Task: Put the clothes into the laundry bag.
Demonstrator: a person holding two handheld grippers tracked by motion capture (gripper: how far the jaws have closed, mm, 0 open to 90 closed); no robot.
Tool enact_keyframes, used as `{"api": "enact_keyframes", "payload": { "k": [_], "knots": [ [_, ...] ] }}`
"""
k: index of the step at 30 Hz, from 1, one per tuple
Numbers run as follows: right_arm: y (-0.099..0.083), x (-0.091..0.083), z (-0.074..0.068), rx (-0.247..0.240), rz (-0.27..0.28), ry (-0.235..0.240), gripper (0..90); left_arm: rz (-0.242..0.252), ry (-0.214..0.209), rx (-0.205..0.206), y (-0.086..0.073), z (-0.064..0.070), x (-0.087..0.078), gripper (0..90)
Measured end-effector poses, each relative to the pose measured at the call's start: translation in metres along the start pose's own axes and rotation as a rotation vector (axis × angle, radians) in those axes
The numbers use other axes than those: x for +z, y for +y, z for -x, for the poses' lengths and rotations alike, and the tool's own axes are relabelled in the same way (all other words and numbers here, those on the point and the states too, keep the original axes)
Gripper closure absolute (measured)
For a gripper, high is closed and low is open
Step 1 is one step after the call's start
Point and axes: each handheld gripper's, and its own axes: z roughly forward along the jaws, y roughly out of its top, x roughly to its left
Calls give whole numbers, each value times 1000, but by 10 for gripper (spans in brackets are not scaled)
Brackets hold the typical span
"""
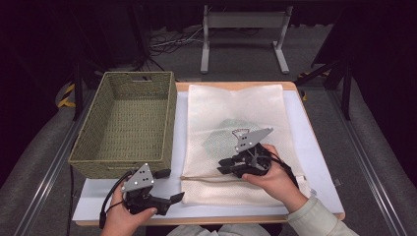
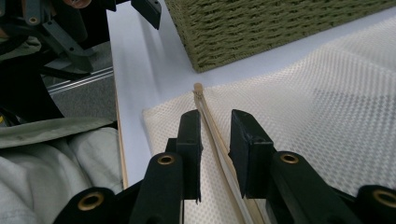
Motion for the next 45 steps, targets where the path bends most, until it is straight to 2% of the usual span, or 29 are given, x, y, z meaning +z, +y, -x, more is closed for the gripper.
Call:
{"api": "enact_keyframes", "payload": {
  "k": [5, 9, 12, 14, 19, 21, 22, 24, 37, 45],
  "knots": [
    [12, 17, 2, 0, 4, 35, 735, -9, 16, -6, -6, -2, -6, 178],
    [19, 33, 0, -13, -13, 50, 736, -19, 28, -18, -14, -5, -13, 178],
    [23, 42, -1, -21, -24, 53, 736, -16, 28, -23, -14, -6, -13, 178],
    [29, 56, -3, -31, -39, 64, 734, -22, 26, -15, -14, -7, -12, 178],
    [32, 73, -5, -34, -63, 73, 733, -35, 22, -11, -14, -7, -10, 178],
    [34, 87, -6, -32, -84, 80, 730, -40, 19, -8, -14, -8, -9, 178],
    [34, 87, -6, -32, -84, 80, 730, -40, 19, -8, -14, -8, -9, 178],
    [35, 98, -6, -30, -96, 91, 728, -45, 20, -6, -15, -9, -8, 178],
    [31, 127, 1, -5, -140, 90, 693, -45, 15, -3, -15, -9, -7, 178],
    [29, 137, 1, -9, -158, 85, 671, -47, 12, -6, -16, -9, -7, 177]
  ]
}}
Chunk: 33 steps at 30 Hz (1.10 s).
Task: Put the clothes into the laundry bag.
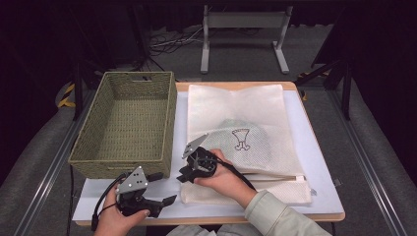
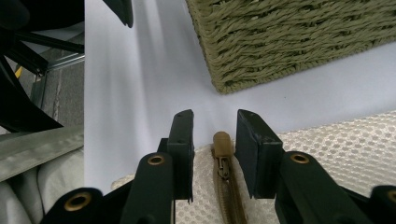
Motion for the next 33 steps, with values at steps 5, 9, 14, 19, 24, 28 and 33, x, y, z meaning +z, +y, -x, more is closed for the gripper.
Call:
{"api": "enact_keyframes", "payload": {
  "k": [5, 9, 14, 19, 24, 28, 33],
  "knots": [
    [-1, 7, 0, -2, -26, -19, 648, -1, 0, 3, 0, -1, -1, 177],
    [-1, 10, -1, -5, -34, -19, 634, -4, -5, 5, 0, -1, 0, 177],
    [-3, 15, -1, -18, -50, -30, 639, -7, -8, 9, 0, -1, 1, 175],
    [-3, 16, -1, -27, -60, -41, 684, -8, -8, 5, 0, -1, 2, 175],
    [-3, 14, -1, -24, -60, -52, 809, -15, -13, 6, -1, -1, 3, 175],
    [-4, 11, -1, -24, -47, -53, 813, -16, -14, 5, -1, -2, 4, 175],
    [-6, 3, -2, -15, -19, -47, 820, -26, -20, 2, -2, -2, 8, 172]
  ]
}}
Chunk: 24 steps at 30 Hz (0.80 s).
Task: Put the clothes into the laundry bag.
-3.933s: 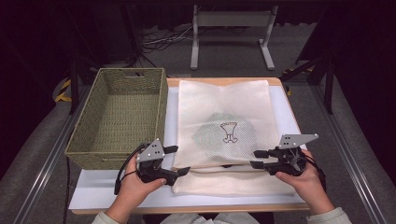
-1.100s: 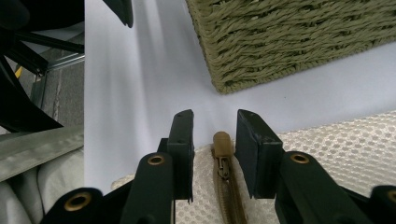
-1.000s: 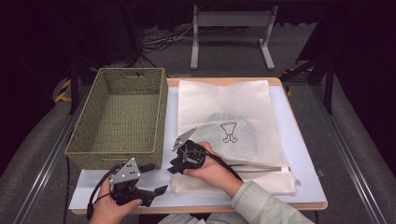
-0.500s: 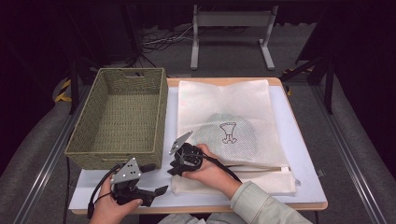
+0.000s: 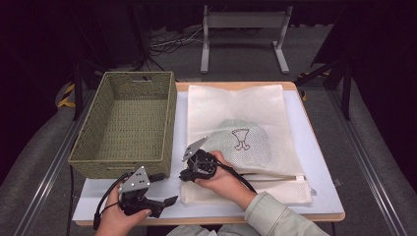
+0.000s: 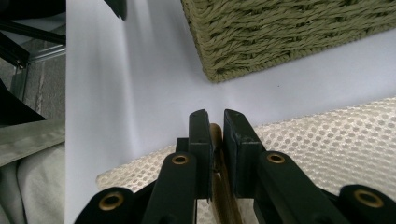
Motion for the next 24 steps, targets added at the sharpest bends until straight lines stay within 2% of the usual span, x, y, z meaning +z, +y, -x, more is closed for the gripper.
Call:
{"api": "enact_keyframes", "payload": {
  "k": [4, 7, 8, 9, 10, 12, 15, 21, 24],
  "knots": [
    [-3, -4, 0, 5, 8, 0, 844, -29, 7, 10, -1, 0, 4, 172],
    [-4, -5, 1, 10, 8, 0, 839, -32, 1, 8, -1, 1, 6, 172],
    [-4, -5, 1, 15, 9, 5, 826, -32, -2, 9, -1, 1, 6, 172],
    [-2, -3, 1, 9, 11, 14, 764, -33, -6, 10, 0, 2, 6, 172],
    [-2, -3, 1, 9, 11, 14, 764, -33, -6, 10, 0, 2, 6, 172],
    [2, 3, -1, 4, -4, 19, 686, -33, -5, 8, -1, 2, 5, 172],
    [6, 13, -4, -8, -23, 13, 656, -33, -7, 6, -2, 2, 4, 171],
    [9, 24, -4, -31, -64, -11, 692, -30, -1, 7, -5, 3, 1, 170],
    [10, 23, -3, -33, -69, -27, 769, -31, 1, 4, -6, 2, 0, 170]
  ]
}}
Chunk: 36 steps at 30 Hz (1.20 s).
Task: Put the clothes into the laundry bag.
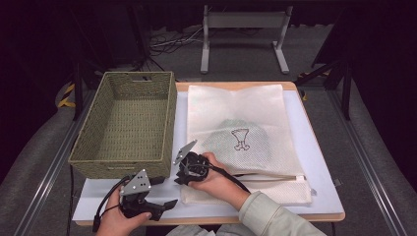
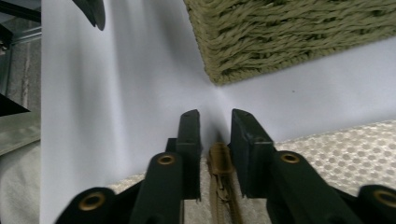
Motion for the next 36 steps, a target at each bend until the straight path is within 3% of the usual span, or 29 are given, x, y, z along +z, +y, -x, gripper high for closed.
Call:
{"api": "enact_keyframes", "payload": {
  "k": [6, 15, 23, 29, 36],
  "knots": [
    [-1, -7, -2, 8, 4, -15, 810, -9, -8, -4, 0, 0, 3, 170],
    [-7, -31, 0, 22, 84, -14, 808, -29, -26, -2, 1, 0, 12, 170],
    [-11, -41, 2, 44, 134, -27, 810, -55, -56, -13, 0, 0, 25, 170],
    [-14, -45, 2, 46, 128, -32, 809, -112, -63, -13, -3, -2, 40, 183],
    [-22, -43, 4, 62, 104, -30, 786, -128, -74, -17, -3, -1, 46, 188]
  ]
}}
